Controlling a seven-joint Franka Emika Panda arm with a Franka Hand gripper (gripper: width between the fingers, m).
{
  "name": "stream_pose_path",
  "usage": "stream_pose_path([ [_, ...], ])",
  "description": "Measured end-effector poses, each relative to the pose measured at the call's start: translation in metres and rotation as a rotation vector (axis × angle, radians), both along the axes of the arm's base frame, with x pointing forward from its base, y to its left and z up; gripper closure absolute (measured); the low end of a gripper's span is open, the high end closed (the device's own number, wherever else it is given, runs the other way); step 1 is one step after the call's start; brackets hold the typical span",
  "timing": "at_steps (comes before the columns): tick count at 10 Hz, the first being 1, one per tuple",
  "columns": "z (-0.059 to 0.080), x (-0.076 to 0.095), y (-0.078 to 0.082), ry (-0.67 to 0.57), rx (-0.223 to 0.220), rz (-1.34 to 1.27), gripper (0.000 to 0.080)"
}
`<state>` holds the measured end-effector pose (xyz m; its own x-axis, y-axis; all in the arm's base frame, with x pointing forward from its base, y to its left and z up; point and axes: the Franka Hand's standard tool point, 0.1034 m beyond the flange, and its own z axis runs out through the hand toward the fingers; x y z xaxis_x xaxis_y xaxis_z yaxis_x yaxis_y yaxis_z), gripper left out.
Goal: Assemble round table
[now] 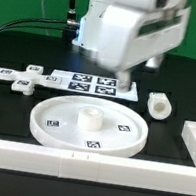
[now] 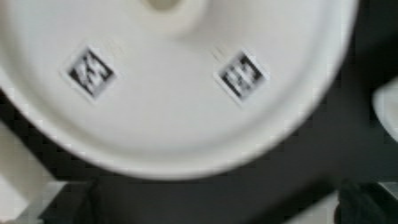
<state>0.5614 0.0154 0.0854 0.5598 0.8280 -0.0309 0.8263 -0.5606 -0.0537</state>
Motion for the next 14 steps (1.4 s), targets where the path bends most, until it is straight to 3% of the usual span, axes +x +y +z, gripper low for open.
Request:
stream_pose_path([
  [6, -0.049, 0.012, -0.044, 0.041, 0.021, 0.026, 0.0149],
  [8, -0.056, 0.003, -0.052, 0.045, 0.023, 0.012, 0.0149],
  [14, -0.051, -0.008, -0.05, 0.036, 0.021, 0.011, 0.0149],
])
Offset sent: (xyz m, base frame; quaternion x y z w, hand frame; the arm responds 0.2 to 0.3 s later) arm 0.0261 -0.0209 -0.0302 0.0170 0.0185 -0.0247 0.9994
